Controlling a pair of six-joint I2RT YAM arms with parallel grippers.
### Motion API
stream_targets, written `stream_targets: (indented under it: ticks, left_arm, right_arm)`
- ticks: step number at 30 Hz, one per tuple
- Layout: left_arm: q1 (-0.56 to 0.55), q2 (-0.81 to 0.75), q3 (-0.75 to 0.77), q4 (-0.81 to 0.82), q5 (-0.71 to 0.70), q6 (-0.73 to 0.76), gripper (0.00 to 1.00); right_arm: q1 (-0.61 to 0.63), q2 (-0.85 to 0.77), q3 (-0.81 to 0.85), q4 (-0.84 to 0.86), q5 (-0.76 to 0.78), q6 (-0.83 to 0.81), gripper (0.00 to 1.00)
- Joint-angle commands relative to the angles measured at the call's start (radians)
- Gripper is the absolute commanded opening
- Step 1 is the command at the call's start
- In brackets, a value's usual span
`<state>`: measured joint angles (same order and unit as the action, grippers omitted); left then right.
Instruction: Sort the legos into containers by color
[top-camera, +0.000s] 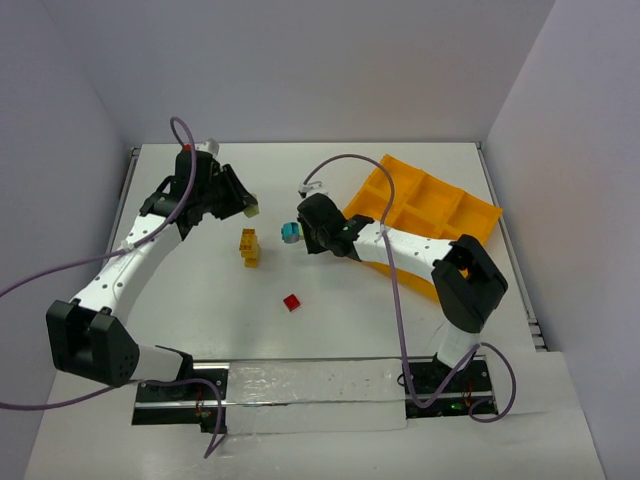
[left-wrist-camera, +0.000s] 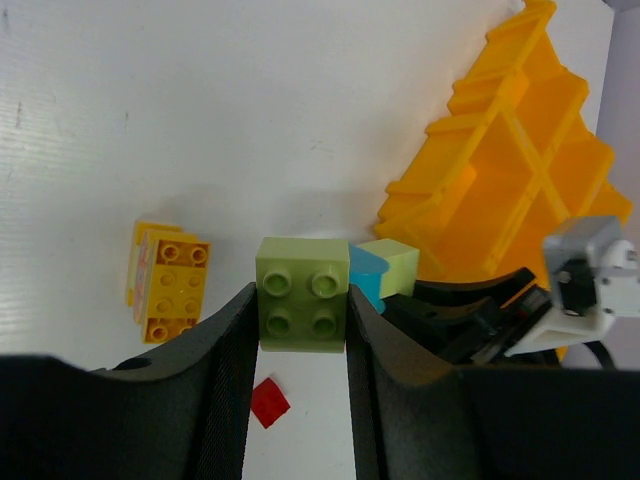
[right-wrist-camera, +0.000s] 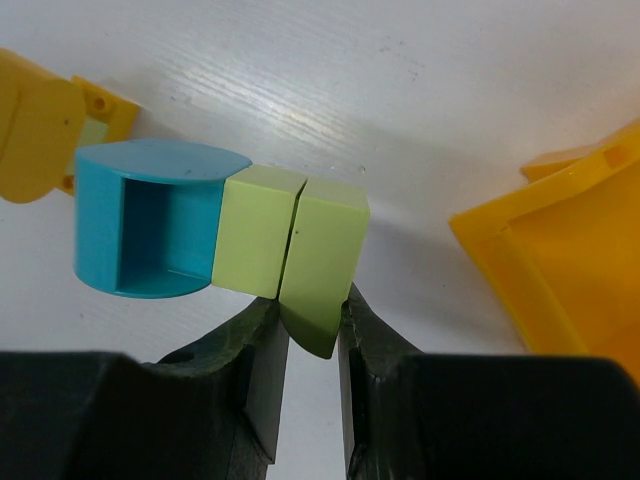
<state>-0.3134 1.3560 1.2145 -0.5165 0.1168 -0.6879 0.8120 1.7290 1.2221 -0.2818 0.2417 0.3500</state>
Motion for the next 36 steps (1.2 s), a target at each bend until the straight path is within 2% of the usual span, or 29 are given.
stream_targets:
  ticks: [1,6,18,20,22,25,29,31,36]
  left_arm:
    - [-0.035,0.015,0.101,0.006,-0.028,0.03,0.0]
    - [-0.041,0.009,0.102,0.015,-0.031,0.024,0.0]
    - [-0.049,0.001,0.08,0.021,-0.047,0.008,0.0]
    - [-0.049,0.002,0.081,0.021,-0.047,0.007,0.0]
    - [-0.05,0.001,0.081,0.024,-0.048,0.005,0.0]
    - [-0.051,0.003,0.081,0.023,-0.047,0.005,0.0]
    - [-0.053,0.006,0.085,0.023,-0.048,0.004,0.0]
    - [-0.056,0.01,0.09,0.024,-0.047,0.006,0.0]
    - [-0.062,0.038,0.118,0.017,-0.051,0.014,0.0]
  right_arm:
    - [0.006,0.044,-0.009,0.037,-0.015,0.017,0.0]
    - [0.007,0.076,-0.009,0.038,-0.019,0.018,0.0]
    - [0.007,0.125,-0.01,0.044,-0.036,0.021,0.18]
    - [0.007,0.13,-0.009,0.043,-0.039,0.021,0.26]
    - [0.007,0.13,-0.005,0.041,-0.042,0.019,0.45]
    - [0.007,0.125,0.0,0.037,-0.041,0.015,0.6]
    - [0.007,0.105,0.005,0.026,-0.032,0.012,0.68]
    - [0.007,0.077,0.002,0.012,-0.017,0.013,0.69]
    - [0.005,-0.106,-0.01,-0.023,0.029,-0.002,0.72]
